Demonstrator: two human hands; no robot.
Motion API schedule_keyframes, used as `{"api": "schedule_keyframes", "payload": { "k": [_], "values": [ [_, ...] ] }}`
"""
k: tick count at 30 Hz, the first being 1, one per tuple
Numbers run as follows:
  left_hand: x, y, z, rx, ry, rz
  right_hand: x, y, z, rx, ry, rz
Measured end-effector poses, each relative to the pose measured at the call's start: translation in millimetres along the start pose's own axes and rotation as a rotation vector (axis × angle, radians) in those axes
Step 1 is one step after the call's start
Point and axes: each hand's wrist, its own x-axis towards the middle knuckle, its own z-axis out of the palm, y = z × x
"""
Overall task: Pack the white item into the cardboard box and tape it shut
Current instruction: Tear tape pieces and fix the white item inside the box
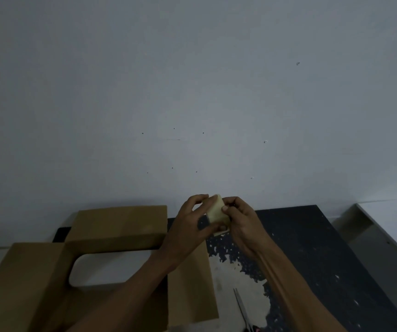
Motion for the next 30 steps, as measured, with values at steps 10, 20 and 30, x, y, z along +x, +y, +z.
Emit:
{"api": "schedule_keyframes", "payload": {
  "k": [10, 20, 30],
  "values": [
    [1.2, 7.3, 1.6, 0.207, 0.057, 0.092, 3.8, 4.0, -0.2, -0.047, 0.021, 0.024],
    [-0.3, 8.5, 2.3, 0.229, 0.076, 0.133, 5.8, 5.9, -2.0, -0.052, 0.005, 0.067],
    [4.3, 9.6, 2.6, 0.246, 0.048, 0.193, 9.8, 4.1, -0.8, -0.053, -0.022, 0.110]
  ]
}}
